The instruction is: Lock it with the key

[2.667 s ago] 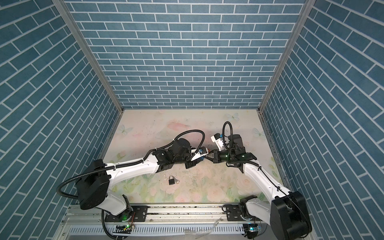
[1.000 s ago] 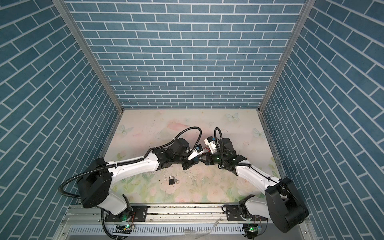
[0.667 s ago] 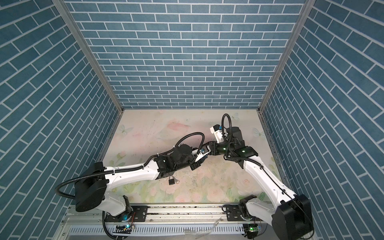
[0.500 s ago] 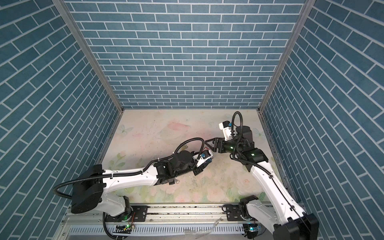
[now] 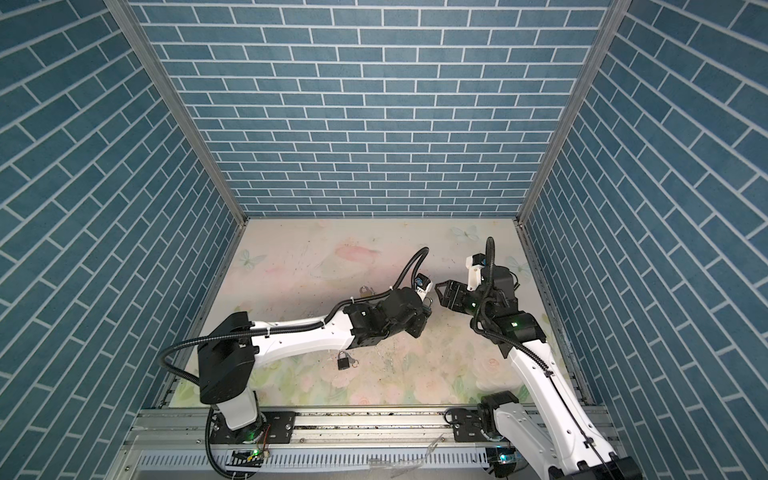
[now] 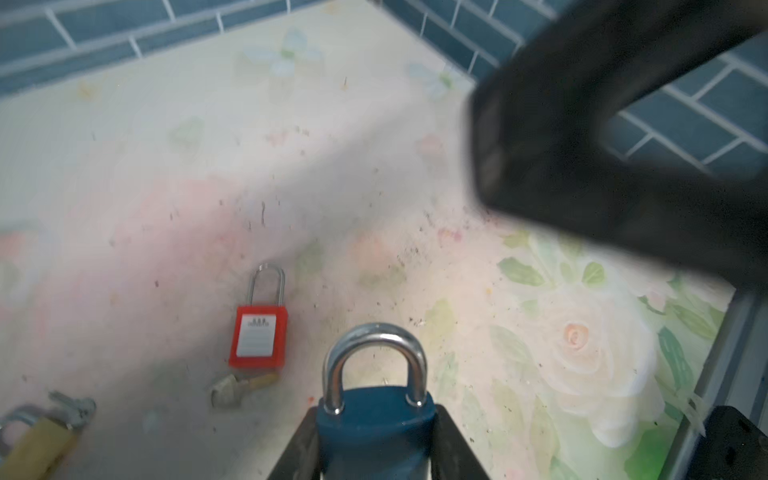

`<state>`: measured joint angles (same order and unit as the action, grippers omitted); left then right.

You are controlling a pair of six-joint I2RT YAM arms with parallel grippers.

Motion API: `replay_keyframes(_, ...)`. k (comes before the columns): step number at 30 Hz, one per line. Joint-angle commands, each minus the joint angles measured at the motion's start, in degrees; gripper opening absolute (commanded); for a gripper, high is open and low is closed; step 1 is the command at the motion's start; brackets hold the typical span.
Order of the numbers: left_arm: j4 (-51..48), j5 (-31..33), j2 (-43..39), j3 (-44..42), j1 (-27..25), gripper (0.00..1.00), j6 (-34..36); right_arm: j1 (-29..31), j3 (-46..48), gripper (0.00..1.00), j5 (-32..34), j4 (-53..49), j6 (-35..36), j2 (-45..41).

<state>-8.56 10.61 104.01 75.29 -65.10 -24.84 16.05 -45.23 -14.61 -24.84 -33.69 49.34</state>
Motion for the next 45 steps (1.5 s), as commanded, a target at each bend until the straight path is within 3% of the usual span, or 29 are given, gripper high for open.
replay_keyframes(1, -10.5, -1.1, 2.3, 1.4, 0.7, 0.00, -9.8, -0.2, 1.9, 0.81, 9.6, 1.5, -3.5, -3.2)
replay_keyframes(7, -11.5, -5.9, 5.6, 0.6, 2.6, 0.00, -12.4, -0.2, 4.8, 0.83, 10.0, 3.8, -4.8, -5.2)
replay_keyframes(15, -12.3, -4.0, 8.6, 1.8, 3.0, 0.01, -11.0, -0.2, 5.2, 0.83, 8.2, 3.3, -5.7, -3.5)
replay_keyframes(26, -9.4, -7.9, 8.1, -0.3, 3.6, 0.30, -9.8, -0.2, 4.9, 0.83, 7.8, 3.0, -5.7, -2.8)
replay_keyframes(39, -9.2, -10.0, 6.2, -2.7, 2.3, 0.49, -8.4, -0.2, 5.3, 0.82, 7.8, 2.5, -5.7, -3.5)
replay_keyframes(45, -8.5, -7.1, 3.1, -2.7, 2.1, 0.61, -6.3, -0.2, 5.4, 0.83, 7.1, 2.4, -4.9, -3.2)
